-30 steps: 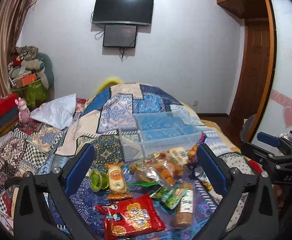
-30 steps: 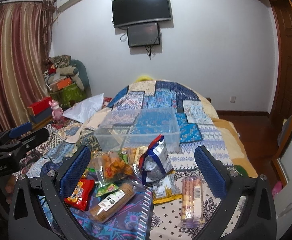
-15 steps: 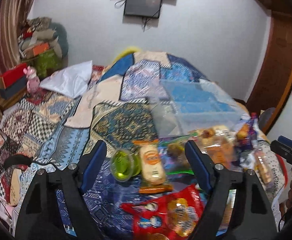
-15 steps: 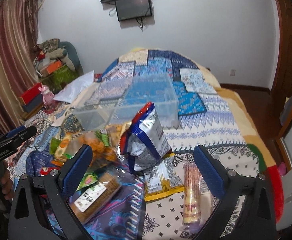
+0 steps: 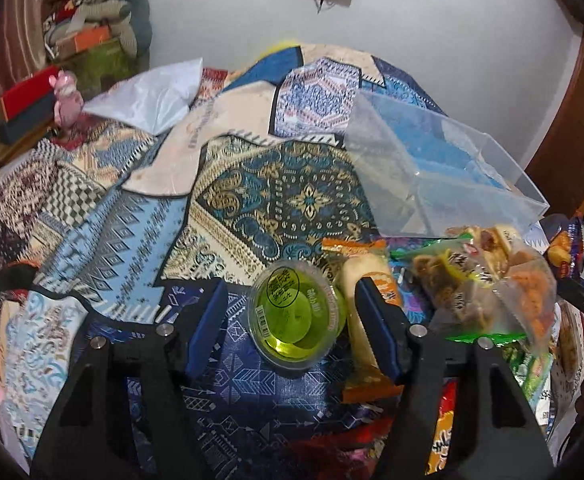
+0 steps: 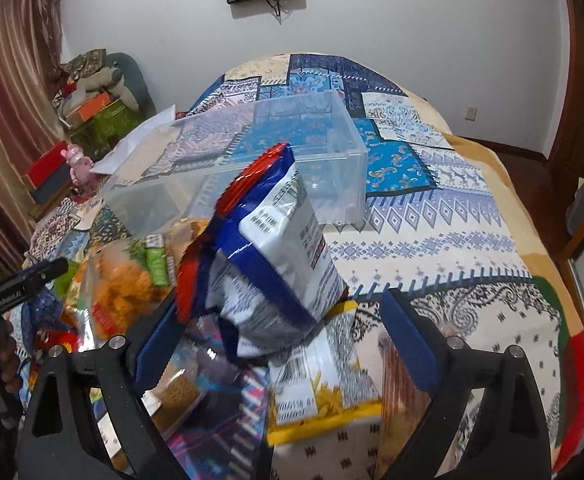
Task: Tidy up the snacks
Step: 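Grasp the green jelly cup with the left tool while the right tool grasps the blue-and-white bag, then carry the jelly cup and blue-and-white bag into the clear box, release both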
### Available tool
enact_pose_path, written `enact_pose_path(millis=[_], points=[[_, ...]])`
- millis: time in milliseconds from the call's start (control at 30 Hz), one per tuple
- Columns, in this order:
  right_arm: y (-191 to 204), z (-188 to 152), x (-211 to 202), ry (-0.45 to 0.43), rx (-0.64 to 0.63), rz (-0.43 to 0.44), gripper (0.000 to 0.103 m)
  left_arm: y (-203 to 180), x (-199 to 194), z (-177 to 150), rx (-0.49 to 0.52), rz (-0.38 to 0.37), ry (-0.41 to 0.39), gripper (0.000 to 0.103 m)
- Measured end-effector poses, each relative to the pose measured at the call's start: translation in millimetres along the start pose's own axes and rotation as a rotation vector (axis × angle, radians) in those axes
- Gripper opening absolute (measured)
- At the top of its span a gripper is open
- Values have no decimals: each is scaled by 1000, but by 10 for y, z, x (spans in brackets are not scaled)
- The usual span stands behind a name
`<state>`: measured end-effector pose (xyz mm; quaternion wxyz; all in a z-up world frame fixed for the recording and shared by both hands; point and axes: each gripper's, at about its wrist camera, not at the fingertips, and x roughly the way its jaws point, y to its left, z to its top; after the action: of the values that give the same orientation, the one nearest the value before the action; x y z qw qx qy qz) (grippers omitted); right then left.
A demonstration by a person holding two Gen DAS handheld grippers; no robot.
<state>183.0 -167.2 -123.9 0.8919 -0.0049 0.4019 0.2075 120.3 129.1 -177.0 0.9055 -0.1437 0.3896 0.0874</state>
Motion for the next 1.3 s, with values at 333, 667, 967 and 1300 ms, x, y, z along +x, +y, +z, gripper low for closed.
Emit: enact_pose_path(millis=[333,667,967,1300], points=[[-11,37,158,18,18,57,72,55,134,-7,-27,-50,24,57],[-20,67,22,-12,-3,40,49,-20,12,7,15,-54,7,37],[-7,126,-197,-72,-19,48,46,-30,-194,83,37,-32,-7,9],[-19,108,-256,-58,2,58,46,24,-23,-76,23,-31,60,60]])
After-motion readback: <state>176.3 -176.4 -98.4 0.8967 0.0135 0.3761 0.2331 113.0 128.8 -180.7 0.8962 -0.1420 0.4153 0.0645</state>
